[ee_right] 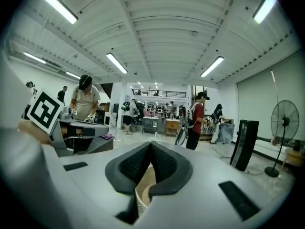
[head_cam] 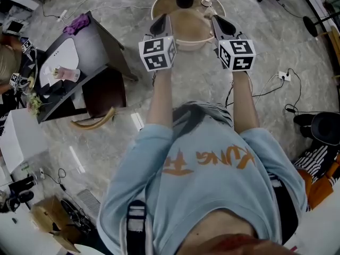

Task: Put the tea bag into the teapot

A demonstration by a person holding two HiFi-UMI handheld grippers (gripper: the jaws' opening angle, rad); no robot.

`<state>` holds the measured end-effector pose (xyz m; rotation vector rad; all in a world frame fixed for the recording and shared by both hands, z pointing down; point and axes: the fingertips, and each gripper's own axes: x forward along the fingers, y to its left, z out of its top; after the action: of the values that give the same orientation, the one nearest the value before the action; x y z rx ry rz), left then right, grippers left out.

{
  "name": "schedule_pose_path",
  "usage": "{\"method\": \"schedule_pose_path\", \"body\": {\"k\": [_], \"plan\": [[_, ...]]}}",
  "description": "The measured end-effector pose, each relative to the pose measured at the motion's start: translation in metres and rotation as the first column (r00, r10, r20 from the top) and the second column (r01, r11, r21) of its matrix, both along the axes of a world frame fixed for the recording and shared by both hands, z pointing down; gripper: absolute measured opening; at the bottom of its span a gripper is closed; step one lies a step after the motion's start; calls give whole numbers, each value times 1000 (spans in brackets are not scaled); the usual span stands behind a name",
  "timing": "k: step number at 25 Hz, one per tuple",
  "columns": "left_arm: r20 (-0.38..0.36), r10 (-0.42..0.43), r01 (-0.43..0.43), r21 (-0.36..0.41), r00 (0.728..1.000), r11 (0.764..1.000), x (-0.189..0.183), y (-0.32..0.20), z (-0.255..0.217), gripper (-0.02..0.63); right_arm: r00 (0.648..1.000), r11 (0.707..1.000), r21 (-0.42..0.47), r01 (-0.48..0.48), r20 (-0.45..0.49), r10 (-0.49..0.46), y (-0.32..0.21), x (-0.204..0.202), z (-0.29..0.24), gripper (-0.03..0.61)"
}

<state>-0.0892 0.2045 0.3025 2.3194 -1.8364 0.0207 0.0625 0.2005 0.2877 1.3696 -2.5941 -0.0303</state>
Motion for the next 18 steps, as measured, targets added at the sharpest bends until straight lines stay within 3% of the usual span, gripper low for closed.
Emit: {"method": "schedule_pose_path", "body": {"k": [4, 18], "plan": [[-14, 11, -11, -17, 1000, 1000, -1, -1, 9, 23, 995, 999, 22, -33, -98, 35, 1, 6, 7, 12], [-31, 20, -20, 21, 999, 1000, 1, -7, -5, 23, 999, 999, 10, -31, 12, 31, 0, 16, -19, 12]]}}
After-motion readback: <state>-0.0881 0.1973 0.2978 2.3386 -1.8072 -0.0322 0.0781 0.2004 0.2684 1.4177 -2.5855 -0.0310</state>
